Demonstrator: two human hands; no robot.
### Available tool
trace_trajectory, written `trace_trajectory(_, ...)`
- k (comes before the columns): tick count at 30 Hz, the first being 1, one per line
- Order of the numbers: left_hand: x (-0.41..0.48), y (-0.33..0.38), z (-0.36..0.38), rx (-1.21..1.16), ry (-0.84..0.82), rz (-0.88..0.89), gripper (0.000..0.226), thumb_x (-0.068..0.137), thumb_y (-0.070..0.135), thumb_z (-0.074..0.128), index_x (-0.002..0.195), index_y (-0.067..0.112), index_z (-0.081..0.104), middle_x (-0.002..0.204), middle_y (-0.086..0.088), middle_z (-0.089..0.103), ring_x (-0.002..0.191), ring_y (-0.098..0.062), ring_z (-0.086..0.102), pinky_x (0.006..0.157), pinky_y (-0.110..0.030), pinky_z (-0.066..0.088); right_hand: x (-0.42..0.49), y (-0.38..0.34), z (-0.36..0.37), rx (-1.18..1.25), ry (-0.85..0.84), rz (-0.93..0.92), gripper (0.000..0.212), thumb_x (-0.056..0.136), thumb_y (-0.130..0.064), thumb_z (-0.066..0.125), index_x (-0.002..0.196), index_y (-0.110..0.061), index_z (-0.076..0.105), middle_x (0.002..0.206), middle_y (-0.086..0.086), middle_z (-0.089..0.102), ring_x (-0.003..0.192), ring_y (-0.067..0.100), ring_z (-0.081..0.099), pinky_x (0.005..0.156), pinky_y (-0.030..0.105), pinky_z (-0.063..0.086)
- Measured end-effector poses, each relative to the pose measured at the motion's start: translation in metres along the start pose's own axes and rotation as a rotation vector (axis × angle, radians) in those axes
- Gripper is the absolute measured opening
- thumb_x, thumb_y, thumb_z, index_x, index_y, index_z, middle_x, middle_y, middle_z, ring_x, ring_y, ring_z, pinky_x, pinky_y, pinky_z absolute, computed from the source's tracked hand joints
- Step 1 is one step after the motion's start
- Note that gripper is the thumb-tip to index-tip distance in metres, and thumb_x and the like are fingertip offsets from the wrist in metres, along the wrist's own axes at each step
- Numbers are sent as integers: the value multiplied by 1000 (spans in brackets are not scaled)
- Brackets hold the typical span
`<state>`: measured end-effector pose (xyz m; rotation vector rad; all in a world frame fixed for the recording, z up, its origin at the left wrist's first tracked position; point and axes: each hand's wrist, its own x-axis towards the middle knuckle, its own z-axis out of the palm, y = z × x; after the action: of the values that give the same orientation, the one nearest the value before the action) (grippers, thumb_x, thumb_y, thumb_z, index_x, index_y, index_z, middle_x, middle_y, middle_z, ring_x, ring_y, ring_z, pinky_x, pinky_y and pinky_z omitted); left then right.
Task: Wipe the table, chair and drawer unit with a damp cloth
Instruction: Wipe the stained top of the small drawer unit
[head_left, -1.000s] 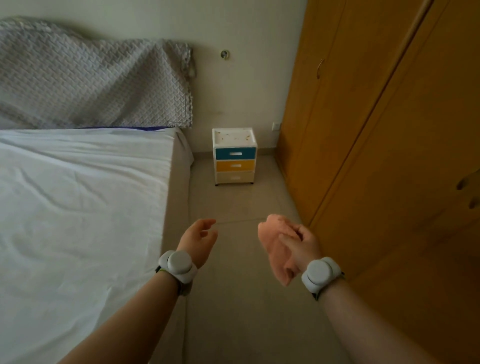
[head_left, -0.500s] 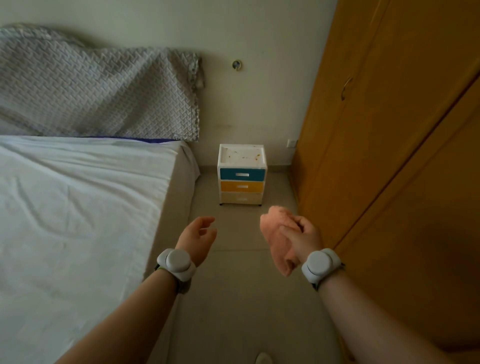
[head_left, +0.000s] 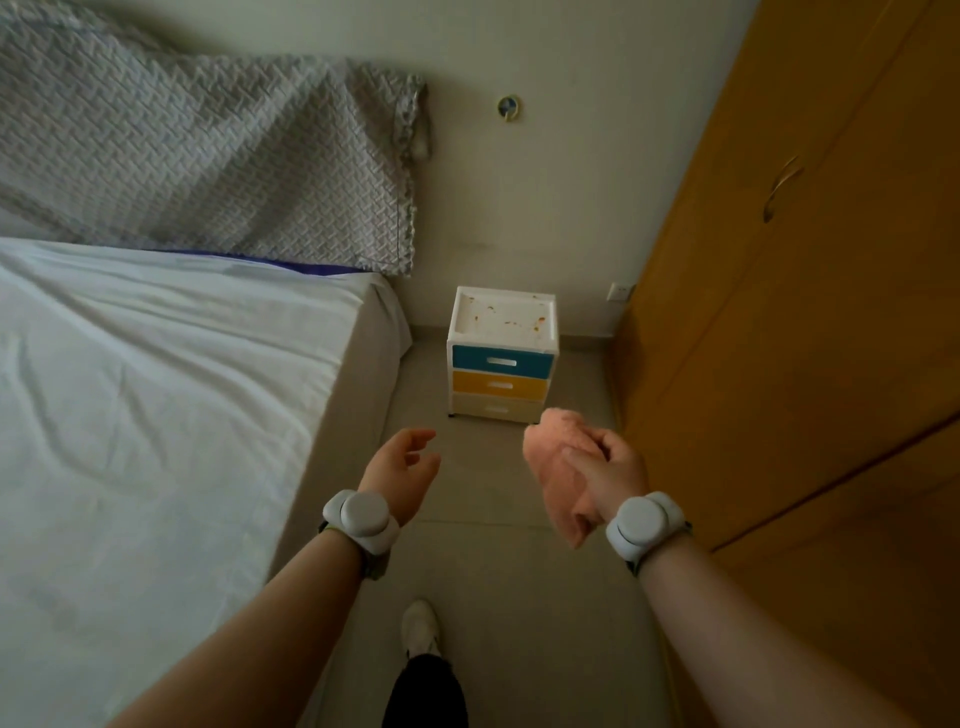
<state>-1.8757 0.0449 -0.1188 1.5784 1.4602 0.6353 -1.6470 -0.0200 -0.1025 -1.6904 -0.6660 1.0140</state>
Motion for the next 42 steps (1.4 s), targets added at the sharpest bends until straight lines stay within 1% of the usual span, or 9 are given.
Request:
trace_trajectory(5, 91, 11, -8, -15, -8, 10, 34, 90, 23, 56, 124, 22, 53, 118, 3, 56, 105, -11, 53, 78, -21, 42, 80, -30, 26, 70, 19, 27, 16, 91, -9, 58, 89, -25, 61, 86, -8, 62, 76, 4, 56, 45, 7, 44)
trace_trajectory(9, 171, 20, -22, -7, -30, 16, 36, 90, 24, 56, 125, 23, 52, 120, 3, 56, 105, -10, 53, 83, -25, 44, 147, -57, 50, 48, 28, 57, 16, 90, -8, 59, 105, -13, 62, 83, -7, 65, 71, 4, 61, 55, 12, 46)
trace_trajectory(13, 235, 28, -27, 32, -63, 12, 37, 89, 25, 57, 126, 22, 52, 118, 4, 55, 107, -12, 53, 85, -27, 45, 202, -72, 57, -4, 63, 66, 22, 91, -9, 56, 84, -28, 62, 78, -11, 64, 63, 2, 63, 43, 7, 43)
trace_trajectory(18, 294, 34, -14, 56, -100, 7, 36, 89, 27, 57, 125, 25, 52, 110, 9, 52, 99, -7, 52, 73, -18, 41, 261, -84, 56, -107, 54, 36, 20, 87, -11, 60, 84, -31, 61, 75, -18, 64, 67, 2, 61, 46, 8, 44)
trace_trajectory(22, 341, 36, 7, 69, -105, -35, 35, 89, 30, 57, 124, 26, 52, 104, 15, 51, 82, 5, 51, 59, -6, 34, 316, -84, 48, -184, 29, 23, 21, 86, -13, 61, 91, -33, 59, 86, -18, 59, 74, -1, 56, 47, 6, 42)
trace_trajectory(28, 412, 39, 43, 80, -86, -135, 36, 89, 29, 57, 124, 24, 52, 106, 12, 53, 79, 6, 50, 58, -6, 33, 407, -73, 39, -124, 10, 89, 20, 85, -10, 63, 90, -29, 60, 89, -7, 63, 83, 10, 59, 69, 24, 47)
trace_trajectory(32, 466, 50, 74, 101, -89, -207, 33, 90, 24, 56, 124, 23, 52, 100, 15, 52, 75, 7, 51, 48, -2, 38, 470, -66, 32, -117, -39, 147, 5, 90, -16, 61, 93, -20, 60, 88, -4, 64, 77, 9, 59, 66, 18, 47)
trace_trajectory(38, 523, 37, 113, 103, -78, -303, 35, 89, 23, 56, 124, 24, 52, 95, 17, 52, 74, 5, 53, 46, -5, 39, 540, -48, 36, 55, -82, 305, 15, 87, -13, 62, 99, -21, 57, 103, 3, 62, 99, 25, 60, 88, 45, 48)
trace_trajectory(42, 554, 13, 130, 99, -112, -359, 35, 89, 24, 56, 125, 26, 51, 101, 14, 53, 78, 4, 54, 54, -4, 36, 581, -26, 47, 47, -25, 328, 10, 92, -12, 55, 99, -18, 57, 96, 1, 61, 87, 16, 59, 72, 33, 48)
